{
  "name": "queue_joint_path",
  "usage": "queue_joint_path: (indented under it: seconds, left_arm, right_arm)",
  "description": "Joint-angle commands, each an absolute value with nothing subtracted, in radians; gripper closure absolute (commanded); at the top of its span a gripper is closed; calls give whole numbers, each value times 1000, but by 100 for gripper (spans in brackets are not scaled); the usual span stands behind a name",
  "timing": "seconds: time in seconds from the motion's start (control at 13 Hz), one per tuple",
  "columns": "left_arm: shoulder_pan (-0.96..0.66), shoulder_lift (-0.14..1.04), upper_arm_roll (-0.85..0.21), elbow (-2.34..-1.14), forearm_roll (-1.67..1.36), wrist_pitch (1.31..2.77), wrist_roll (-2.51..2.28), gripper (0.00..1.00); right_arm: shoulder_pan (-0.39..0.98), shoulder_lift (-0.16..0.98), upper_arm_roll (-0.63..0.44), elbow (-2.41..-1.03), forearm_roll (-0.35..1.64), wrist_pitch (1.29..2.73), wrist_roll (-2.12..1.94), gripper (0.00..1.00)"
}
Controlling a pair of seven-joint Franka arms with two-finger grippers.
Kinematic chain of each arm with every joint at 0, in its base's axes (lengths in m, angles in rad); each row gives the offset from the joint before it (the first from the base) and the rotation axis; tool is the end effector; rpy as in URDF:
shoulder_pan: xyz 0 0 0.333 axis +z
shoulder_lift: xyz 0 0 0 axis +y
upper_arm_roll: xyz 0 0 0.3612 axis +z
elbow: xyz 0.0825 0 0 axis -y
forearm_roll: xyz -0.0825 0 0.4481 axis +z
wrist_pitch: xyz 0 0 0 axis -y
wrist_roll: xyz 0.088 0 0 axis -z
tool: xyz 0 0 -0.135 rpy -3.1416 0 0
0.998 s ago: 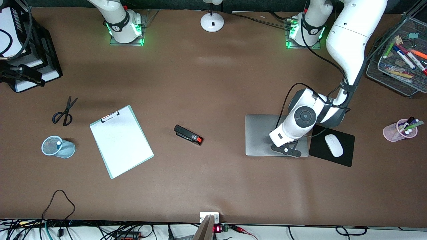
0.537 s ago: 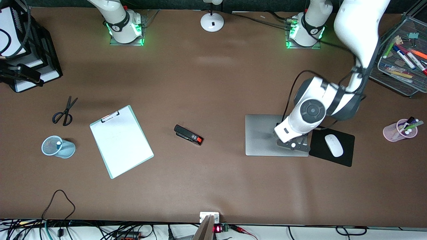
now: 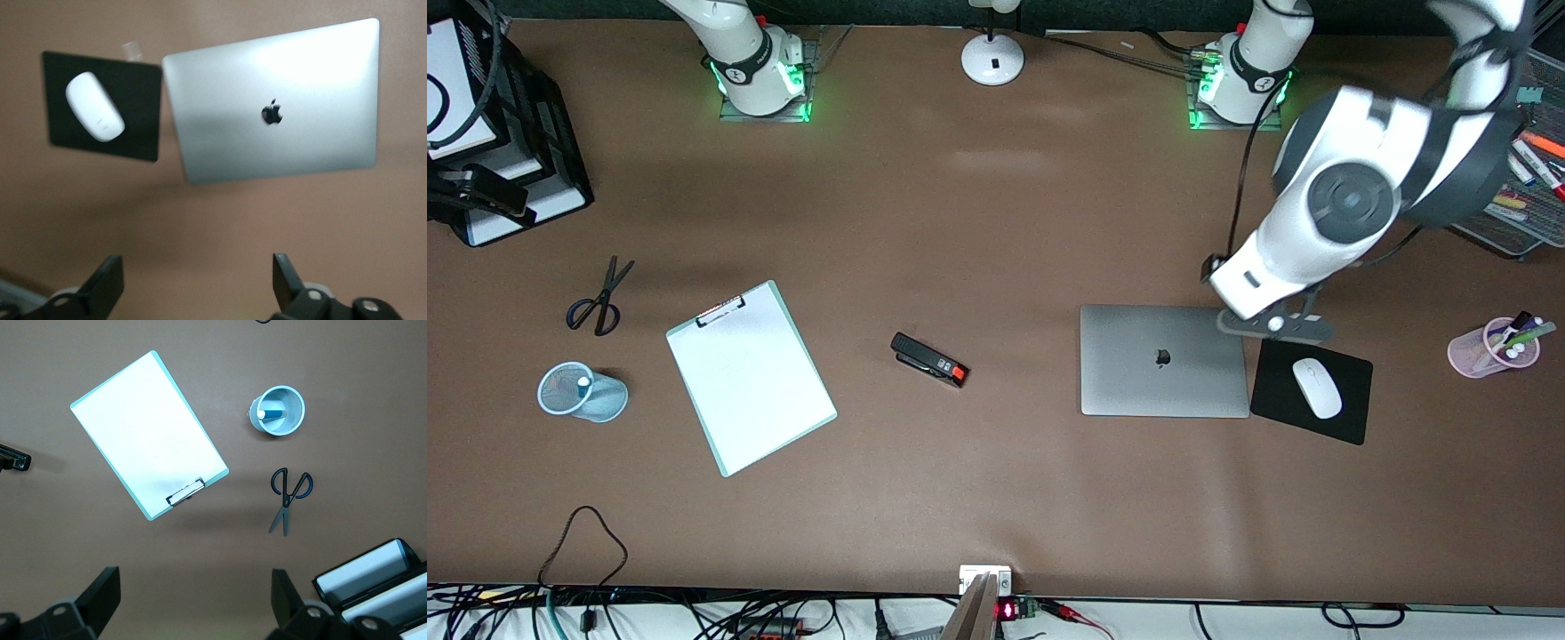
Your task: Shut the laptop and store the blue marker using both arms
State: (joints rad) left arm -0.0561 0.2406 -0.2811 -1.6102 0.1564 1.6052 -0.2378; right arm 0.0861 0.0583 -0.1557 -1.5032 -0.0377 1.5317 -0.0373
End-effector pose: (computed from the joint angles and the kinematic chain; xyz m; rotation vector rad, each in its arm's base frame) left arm 0.6449 -0.1890 0.4732 -2.9698 0.1836 0.3000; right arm 0.6327 -0.0464 0.6385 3.0957 -0.0512 -0.0488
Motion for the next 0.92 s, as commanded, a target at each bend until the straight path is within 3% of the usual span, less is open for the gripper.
queue_joint_path:
  seconds: [0.0, 0.31, 0.46, 0.77, 0.84]
  left_arm:
    - [-23, 206, -285, -1527, 129, 1462, -235, 0]
    - [69, 34, -247, -1621, 86, 1451, -80, 0]
    - [80, -12, -151, -1638, -1, 1457, -23, 0]
    - [75, -95, -106, -1785, -21, 1691, 12, 0]
    - [72, -101, -104, -1787, -17, 1687, 17, 0]
  right_arm:
    - [89, 52, -158, -1499, -25, 1523, -35, 0]
    - [90, 49, -156, -1499, -25, 1523, -34, 0]
    - [92, 49, -155, -1499, -25, 1525, -25, 0]
    - [92, 49, -156, -1497, -25, 1525, -21, 0]
    - [92, 49, -155, -1497, -25, 1523, -20, 0]
